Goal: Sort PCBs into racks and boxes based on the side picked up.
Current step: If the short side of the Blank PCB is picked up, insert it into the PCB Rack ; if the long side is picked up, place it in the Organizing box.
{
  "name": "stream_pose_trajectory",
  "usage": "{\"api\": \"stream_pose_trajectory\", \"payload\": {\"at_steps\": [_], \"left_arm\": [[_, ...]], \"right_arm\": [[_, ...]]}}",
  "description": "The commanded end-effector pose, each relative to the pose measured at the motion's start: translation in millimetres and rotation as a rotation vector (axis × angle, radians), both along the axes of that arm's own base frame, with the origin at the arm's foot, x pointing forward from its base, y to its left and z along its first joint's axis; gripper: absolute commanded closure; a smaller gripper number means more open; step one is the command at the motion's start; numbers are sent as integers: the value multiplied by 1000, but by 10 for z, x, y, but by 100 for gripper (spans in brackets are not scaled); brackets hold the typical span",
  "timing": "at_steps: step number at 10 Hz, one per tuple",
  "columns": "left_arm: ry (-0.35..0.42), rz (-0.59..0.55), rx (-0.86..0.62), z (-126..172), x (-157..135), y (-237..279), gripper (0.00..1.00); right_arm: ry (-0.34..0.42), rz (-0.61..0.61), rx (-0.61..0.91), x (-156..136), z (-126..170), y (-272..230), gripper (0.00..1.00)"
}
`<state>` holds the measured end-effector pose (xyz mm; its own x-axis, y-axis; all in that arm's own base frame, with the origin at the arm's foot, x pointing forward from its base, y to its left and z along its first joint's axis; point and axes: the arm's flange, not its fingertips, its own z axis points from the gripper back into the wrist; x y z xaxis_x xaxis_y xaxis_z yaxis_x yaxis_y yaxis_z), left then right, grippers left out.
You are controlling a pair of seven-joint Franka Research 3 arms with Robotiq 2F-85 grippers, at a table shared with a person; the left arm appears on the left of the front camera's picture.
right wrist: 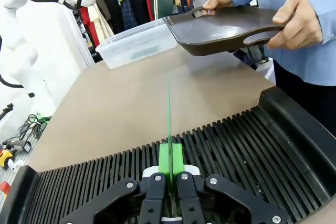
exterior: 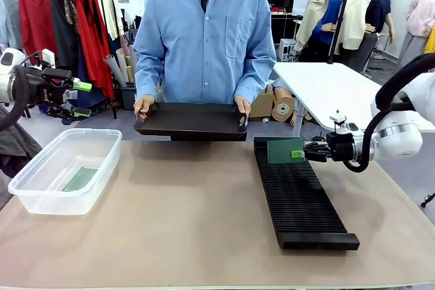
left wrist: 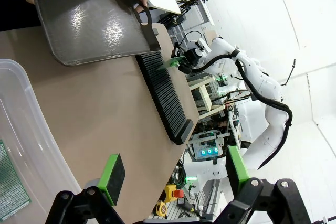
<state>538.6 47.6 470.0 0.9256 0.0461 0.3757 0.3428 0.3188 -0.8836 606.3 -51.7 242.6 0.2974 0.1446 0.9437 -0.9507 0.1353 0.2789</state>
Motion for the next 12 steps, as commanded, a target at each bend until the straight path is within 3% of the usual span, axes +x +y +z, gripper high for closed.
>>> {"api": "stream_pose_trajectory", "payload": {"at_steps": [1, 11, 12], "left_arm": [[5, 3, 2, 17, 3, 5, 0], [5, 3, 2, 17, 3, 5, 0], [5, 3, 2, 17, 3, 5, 0]], "right_arm": [[-39, 21, -21, 70, -23, -2, 100], [3, 50, -79, 124, -297, -3, 100], [13, 26, -22, 44, -228, -5, 100]]}}
